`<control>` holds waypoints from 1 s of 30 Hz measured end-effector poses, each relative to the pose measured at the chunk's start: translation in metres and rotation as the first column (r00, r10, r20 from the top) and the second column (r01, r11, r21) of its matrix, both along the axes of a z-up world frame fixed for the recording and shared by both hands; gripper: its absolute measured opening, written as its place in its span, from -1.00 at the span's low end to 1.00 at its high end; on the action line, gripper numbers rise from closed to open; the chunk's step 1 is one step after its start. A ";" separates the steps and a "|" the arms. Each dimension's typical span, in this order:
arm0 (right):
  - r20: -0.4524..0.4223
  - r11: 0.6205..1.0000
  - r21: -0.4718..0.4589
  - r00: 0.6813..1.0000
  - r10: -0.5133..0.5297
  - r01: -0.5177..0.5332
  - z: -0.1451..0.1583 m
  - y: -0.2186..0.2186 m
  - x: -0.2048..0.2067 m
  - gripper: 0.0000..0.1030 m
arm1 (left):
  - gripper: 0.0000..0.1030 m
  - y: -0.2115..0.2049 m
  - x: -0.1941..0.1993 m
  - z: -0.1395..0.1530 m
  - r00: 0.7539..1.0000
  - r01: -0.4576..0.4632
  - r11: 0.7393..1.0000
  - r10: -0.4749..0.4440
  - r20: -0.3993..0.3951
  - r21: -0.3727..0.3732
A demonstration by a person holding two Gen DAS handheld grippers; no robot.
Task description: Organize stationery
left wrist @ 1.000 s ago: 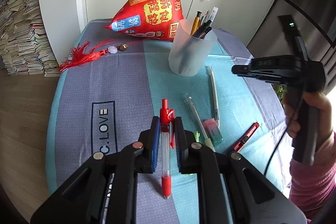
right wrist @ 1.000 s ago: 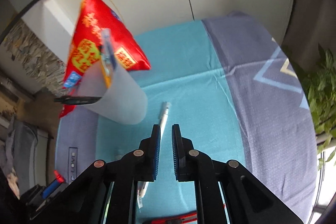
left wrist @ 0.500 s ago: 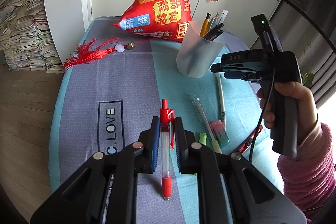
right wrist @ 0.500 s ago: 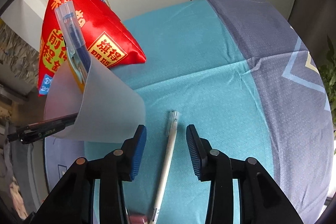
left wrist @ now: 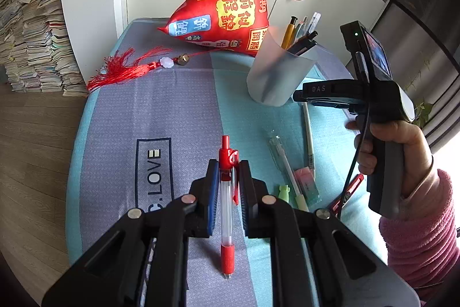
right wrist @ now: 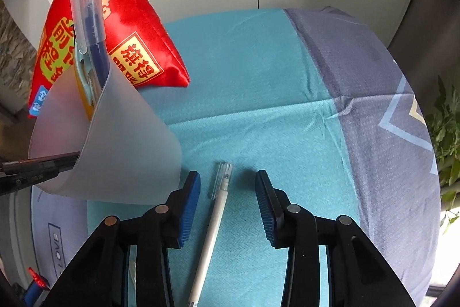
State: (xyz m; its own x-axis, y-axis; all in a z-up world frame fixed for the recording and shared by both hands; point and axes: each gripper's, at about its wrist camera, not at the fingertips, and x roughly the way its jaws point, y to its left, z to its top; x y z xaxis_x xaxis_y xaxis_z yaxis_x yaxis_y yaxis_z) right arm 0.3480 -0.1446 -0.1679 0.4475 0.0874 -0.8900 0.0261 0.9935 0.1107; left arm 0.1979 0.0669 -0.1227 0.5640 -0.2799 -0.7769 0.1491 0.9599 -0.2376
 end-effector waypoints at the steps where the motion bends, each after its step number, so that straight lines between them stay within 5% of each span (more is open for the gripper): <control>1: -0.002 1.000 -0.006 1.000 -0.002 0.002 0.000 0.000 0.001 -0.23 | -0.77 0.000 0.000 0.000 1.000 0.000 1.000 0.000 0.000 0.000; 6: 0.005 0.999 -0.046 1.000 -0.018 0.018 0.002 0.009 -0.004 -0.27 | -0.77 0.001 0.000 0.000 1.000 -0.004 1.000 0.004 -0.001 0.000; 7: 0.011 0.998 -0.052 1.000 -0.021 0.022 0.002 0.011 -0.006 -0.36 | -0.77 0.001 0.000 0.000 1.000 -0.006 1.000 0.006 -0.001 -0.001; 8: 0.020 0.998 -0.062 1.000 -0.020 0.021 0.003 0.012 -0.009 -0.74 | -0.77 0.001 0.000 0.000 1.000 -0.007 1.000 0.007 -0.001 -0.001; 9: 0.024 0.998 -0.054 1.000 -0.019 0.021 0.004 0.011 -0.009 -0.77 | -0.77 0.001 -0.001 0.001 1.000 -0.006 1.000 0.006 0.001 -0.002; 13: -0.002 0.988 0.148 0.999 -0.044 0.043 0.007 -0.010 -0.020 -0.78 | -0.77 0.002 -0.002 0.002 1.000 -0.006 1.000 0.006 0.007 -0.002; 24: 0.297 0.986 0.144 0.954 0.032 -0.078 0.093 -0.017 -0.089 -0.78 | -0.77 -0.008 -0.001 0.004 1.000 0.012 1.000 -0.012 0.009 -0.006; 30: 0.418 0.984 0.147 0.908 0.032 -0.103 0.121 -0.011 -0.080 -0.78 | -0.77 -0.007 -0.005 0.007 1.000 0.006 1.000 -0.006 0.019 -0.004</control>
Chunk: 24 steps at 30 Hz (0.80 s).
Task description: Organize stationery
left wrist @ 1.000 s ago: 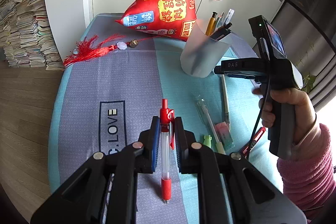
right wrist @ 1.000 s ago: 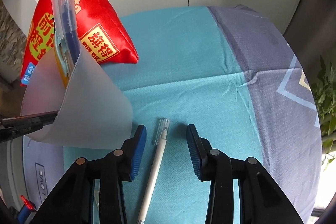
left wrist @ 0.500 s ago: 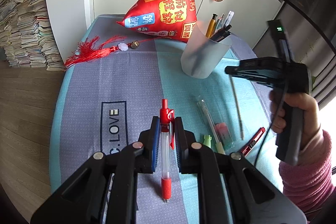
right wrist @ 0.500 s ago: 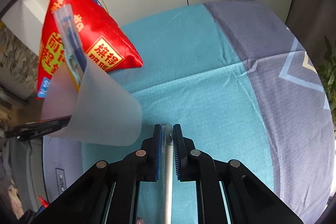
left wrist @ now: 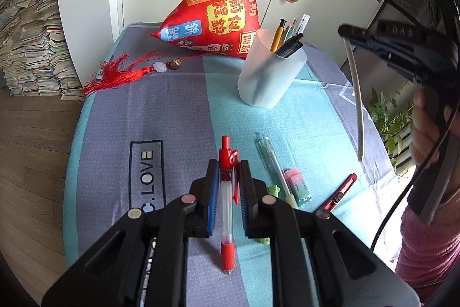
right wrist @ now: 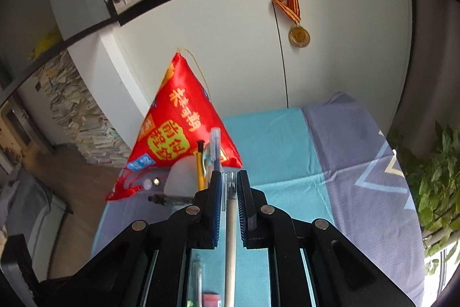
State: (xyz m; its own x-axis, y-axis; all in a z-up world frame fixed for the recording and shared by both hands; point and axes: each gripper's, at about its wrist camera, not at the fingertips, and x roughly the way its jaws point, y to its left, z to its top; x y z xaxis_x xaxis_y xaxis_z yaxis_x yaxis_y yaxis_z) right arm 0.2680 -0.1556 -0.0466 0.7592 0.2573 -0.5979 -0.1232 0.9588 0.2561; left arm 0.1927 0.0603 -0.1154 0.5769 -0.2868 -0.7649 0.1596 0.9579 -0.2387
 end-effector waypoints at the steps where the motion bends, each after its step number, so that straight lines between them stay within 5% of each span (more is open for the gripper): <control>1: 0.015 1.000 0.006 1.000 0.001 -0.001 0.004 0.002 0.004 -0.78 | -0.77 0.001 0.000 0.001 1.000 -0.003 1.000 0.003 0.002 0.000; 9: 0.187 1.000 0.001 0.982 -0.020 0.020 0.040 0.025 0.032 -0.78 | -0.77 0.010 -0.001 0.011 0.999 -0.032 0.999 0.032 0.029 0.000; 24: 0.274 0.998 -0.052 0.961 -0.026 0.041 0.038 0.046 0.074 -0.78 | -0.78 0.005 0.045 0.087 0.965 -0.044 0.999 0.043 0.258 -0.005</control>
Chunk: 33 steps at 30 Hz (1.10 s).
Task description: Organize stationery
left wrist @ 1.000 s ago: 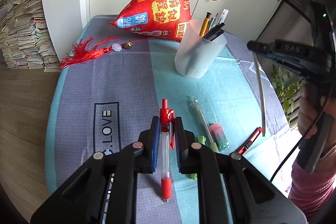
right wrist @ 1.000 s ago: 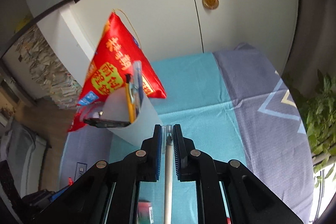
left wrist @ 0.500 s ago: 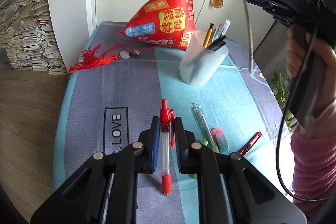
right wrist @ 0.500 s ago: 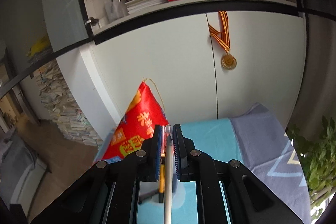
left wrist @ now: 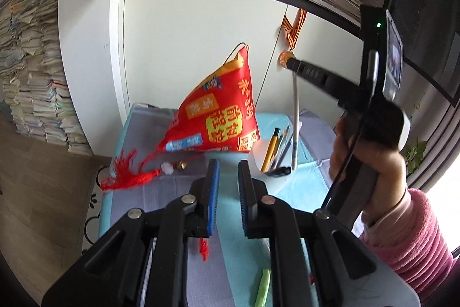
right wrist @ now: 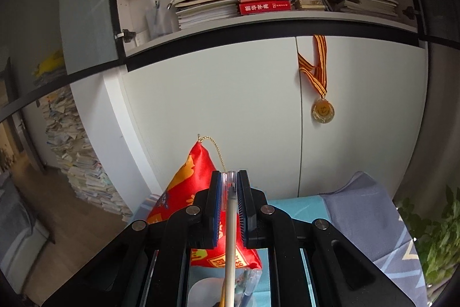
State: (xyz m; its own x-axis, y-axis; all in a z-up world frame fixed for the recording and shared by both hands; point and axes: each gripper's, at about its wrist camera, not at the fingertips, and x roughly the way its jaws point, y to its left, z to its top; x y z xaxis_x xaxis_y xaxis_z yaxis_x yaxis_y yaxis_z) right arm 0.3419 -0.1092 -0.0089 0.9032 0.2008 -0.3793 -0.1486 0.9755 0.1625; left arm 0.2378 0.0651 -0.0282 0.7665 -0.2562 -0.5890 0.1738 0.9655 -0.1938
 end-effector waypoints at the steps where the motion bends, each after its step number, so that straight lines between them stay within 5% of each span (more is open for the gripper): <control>1: 0.001 1.000 -0.003 1.000 0.000 0.000 -0.002 0.001 0.002 -0.78 | -0.78 0.000 0.002 -0.001 1.000 0.000 1.000 0.000 -0.001 0.005; 14: -0.010 1.000 0.000 1.000 -0.002 0.002 -0.034 -0.008 -0.017 -0.78 | -0.73 0.010 -0.005 -0.095 0.969 0.055 0.998 -0.046 -0.241 0.032; 18: -0.021 1.000 0.018 1.000 -0.007 0.008 -0.035 -0.015 -0.033 -0.78 | -0.25 0.001 -0.010 -0.111 0.962 0.097 0.994 -0.079 -0.260 0.055; 20: -0.036 1.000 0.018 0.999 -0.004 0.005 -0.037 -0.016 -0.038 -0.78 | -0.22 -0.004 -0.009 -0.117 0.962 0.103 0.992 -0.079 -0.262 0.079; 26: -0.114 0.999 0.025 0.993 0.026 -0.023 -0.047 -0.023 -0.049 -0.78 | -0.28 -0.002 -0.001 -0.135 0.956 0.068 0.991 -0.030 -0.290 0.119; 29: -0.130 0.998 0.066 0.991 0.034 -0.025 -0.048 -0.033 -0.060 -0.78 | -0.78 0.003 0.001 -0.138 0.956 0.056 0.991 -0.017 -0.292 0.125; 33: -0.126 0.995 0.099 0.991 0.034 -0.022 -0.044 -0.048 -0.078 -0.78 | -0.80 0.011 0.000 -0.133 0.959 0.032 0.994 -0.002 -0.283 0.100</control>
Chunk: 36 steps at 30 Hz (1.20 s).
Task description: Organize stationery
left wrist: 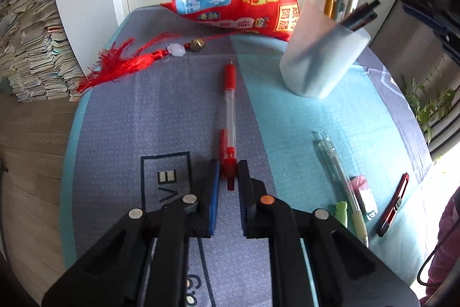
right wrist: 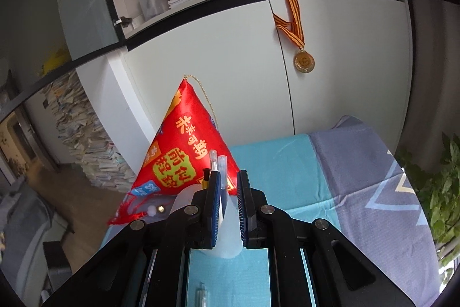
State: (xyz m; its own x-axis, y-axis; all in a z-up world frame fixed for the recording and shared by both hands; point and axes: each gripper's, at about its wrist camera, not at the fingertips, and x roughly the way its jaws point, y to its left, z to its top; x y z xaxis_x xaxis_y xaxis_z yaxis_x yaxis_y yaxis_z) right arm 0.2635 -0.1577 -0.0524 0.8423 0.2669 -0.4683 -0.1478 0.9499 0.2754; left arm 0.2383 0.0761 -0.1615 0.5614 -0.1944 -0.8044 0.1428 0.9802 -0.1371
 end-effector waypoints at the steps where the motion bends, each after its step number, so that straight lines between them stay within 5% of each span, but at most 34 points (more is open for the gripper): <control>1: 0.004 1.000 0.003 1.000 -0.003 0.003 0.001 -0.003 -0.005 -0.78 | -0.81 0.000 -0.001 0.003 1.000 -0.003 1.000 0.003 0.015 0.000; 12: -0.019 0.999 0.020 0.999 -0.031 0.032 -0.004 -0.028 -0.037 -0.78 | -0.84 -0.005 -0.020 0.068 0.975 0.009 1.000 -0.003 0.220 -0.026; 25: -0.059 0.999 0.034 0.997 -0.040 0.043 -0.016 -0.044 -0.058 -0.78 | -0.85 -0.013 -0.021 0.113 0.953 0.061 0.997 -0.042 0.301 -0.053; 36: -0.102 0.998 0.015 0.993 -0.060 0.062 -0.030 -0.063 -0.071 -0.78 | -0.85 -0.041 0.004 0.186 0.893 0.088 0.996 -0.077 0.444 -0.004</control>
